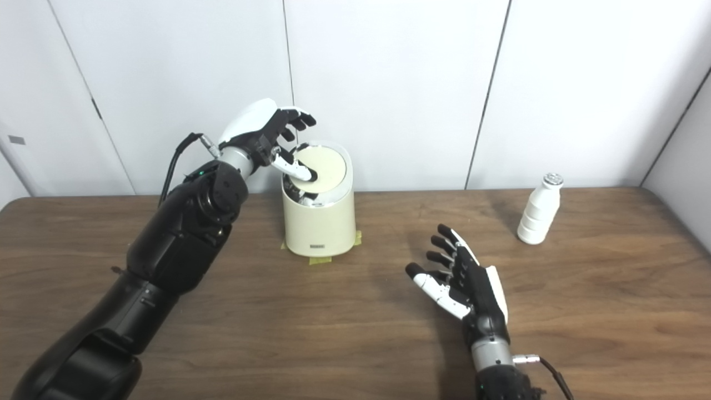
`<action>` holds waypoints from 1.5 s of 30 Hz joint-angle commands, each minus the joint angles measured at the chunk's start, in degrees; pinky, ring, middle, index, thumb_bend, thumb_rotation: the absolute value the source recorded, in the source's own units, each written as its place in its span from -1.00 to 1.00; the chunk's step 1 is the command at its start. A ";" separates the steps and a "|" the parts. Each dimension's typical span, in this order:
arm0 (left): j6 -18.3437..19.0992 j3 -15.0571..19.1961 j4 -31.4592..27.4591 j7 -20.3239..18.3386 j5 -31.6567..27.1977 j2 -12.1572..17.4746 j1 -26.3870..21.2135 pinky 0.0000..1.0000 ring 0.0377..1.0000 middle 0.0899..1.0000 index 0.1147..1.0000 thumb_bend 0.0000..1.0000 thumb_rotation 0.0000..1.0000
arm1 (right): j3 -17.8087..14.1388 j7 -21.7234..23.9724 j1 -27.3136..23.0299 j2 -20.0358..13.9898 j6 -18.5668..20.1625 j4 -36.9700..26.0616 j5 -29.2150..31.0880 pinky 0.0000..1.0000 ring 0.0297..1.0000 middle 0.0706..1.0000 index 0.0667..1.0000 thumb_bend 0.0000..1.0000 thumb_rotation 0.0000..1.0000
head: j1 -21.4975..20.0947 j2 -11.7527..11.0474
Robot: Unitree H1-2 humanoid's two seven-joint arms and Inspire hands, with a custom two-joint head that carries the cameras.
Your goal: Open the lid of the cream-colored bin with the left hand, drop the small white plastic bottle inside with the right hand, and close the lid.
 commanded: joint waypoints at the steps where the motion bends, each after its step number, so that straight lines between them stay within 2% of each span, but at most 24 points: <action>1: -0.79 0.13 -1.27 1.74 1.23 0.43 -3.24 0.12 0.42 0.59 0.59 0.55 -1.00 | -0.05 -0.07 -1.89 0.16 -1.37 -2.12 -0.04 0.28 0.57 0.68 0.73 0.16 -0.26 | -0.09 0.00; 7: -1.46 0.21 -0.05 2.14 1.12 0.06 -3.51 0.14 0.43 0.58 0.59 0.60 -1.00 | -0.01 -0.11 -1.94 0.09 -1.52 -1.82 -0.21 0.27 0.56 0.68 0.73 0.17 -0.25 | -0.08 -0.03; 13: -3.21 -0.24 2.04 3.66 1.52 0.09 -3.76 0.07 0.34 0.55 0.57 0.64 -1.00 | 0.14 -0.07 -2.12 0.32 -1.90 -1.27 -0.11 0.27 0.56 0.68 0.74 0.17 -0.26 | -0.48 -0.24; 18: -5.05 -1.57 4.75 5.40 3.06 0.63 -4.51 0.20 0.46 0.54 0.57 0.70 -1.00 | 0.26 -0.62 -2.40 0.89 -1.52 -1.25 -0.58 0.26 0.54 0.67 0.73 0.18 -0.25 | -0.74 -0.28; 25: -7.38 -3.12 7.28 6.81 5.21 1.14 -5.61 0.24 0.49 0.54 0.57 0.76 -1.00 | 0.15 -0.81 -2.82 1.82 -1.22 -1.73 -0.72 0.27 0.56 0.67 0.74 0.21 -0.23 | -1.42 -0.16; 34: -8.98 -6.51 7.49 5.17 9.17 1.99 -6.87 0.19 0.42 0.55 0.63 0.80 -1.00 | 0.35 -1.14 -3.28 2.96 -0.69 -2.86 -1.06 0.29 0.57 0.67 0.73 0.20 -0.31 | -1.83 0.20; 39: -9.76 -8.73 7.20 3.64 11.62 2.71 -7.62 0.34 0.54 0.61 0.66 0.84 -1.00 | 0.68 -1.35 -3.71 3.47 -0.47 -3.21 -1.81 0.28 0.58 0.66 0.74 0.20 -0.37 | -2.18 0.20; 45: -9.91 -10.45 6.21 0.18 13.77 2.88 -8.06 0.42 0.59 0.65 0.71 0.82 -1.00 | 0.26 -1.68 -4.19 3.81 -0.72 -2.95 -1.50 0.28 0.58 0.66 0.73 0.20 -0.43 | -2.53 0.29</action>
